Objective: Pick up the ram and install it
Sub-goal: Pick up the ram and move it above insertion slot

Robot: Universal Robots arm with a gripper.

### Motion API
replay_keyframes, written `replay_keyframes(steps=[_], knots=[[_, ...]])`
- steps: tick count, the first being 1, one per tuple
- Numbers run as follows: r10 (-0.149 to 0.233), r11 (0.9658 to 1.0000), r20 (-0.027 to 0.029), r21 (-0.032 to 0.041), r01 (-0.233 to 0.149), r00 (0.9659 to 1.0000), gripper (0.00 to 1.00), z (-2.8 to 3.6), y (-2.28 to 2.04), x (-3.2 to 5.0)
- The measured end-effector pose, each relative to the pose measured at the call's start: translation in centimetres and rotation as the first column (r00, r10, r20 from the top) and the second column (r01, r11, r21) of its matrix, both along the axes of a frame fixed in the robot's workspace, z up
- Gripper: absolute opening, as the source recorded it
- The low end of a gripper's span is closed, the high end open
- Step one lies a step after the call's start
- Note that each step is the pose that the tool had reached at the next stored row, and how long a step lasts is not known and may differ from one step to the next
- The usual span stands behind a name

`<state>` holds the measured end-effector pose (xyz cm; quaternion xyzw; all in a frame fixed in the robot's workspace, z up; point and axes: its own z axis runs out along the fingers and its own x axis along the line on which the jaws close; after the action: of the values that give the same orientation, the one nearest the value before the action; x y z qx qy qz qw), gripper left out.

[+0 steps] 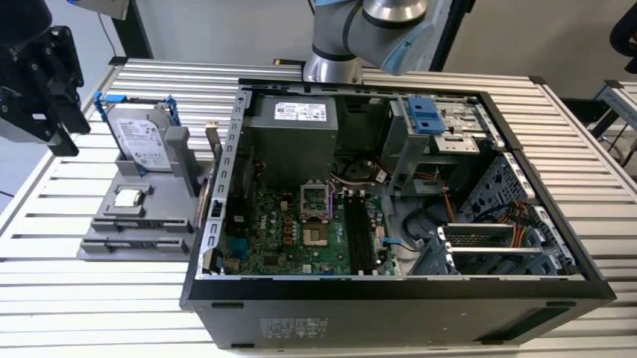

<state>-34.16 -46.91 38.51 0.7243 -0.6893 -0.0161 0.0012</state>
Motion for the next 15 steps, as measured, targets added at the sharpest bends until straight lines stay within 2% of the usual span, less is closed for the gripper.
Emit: replay_keyframes(steps=[7, 15], knots=[[0.0, 1.0, 0.0002, 0.0002, 0.0, 1.0, 1.0, -0.08, -0.03, 0.01], [-0.013, 0.9999, 0.0, 0.0, 0.013, 0.9999, 1.0, -0.89, -0.03, 0.01]])
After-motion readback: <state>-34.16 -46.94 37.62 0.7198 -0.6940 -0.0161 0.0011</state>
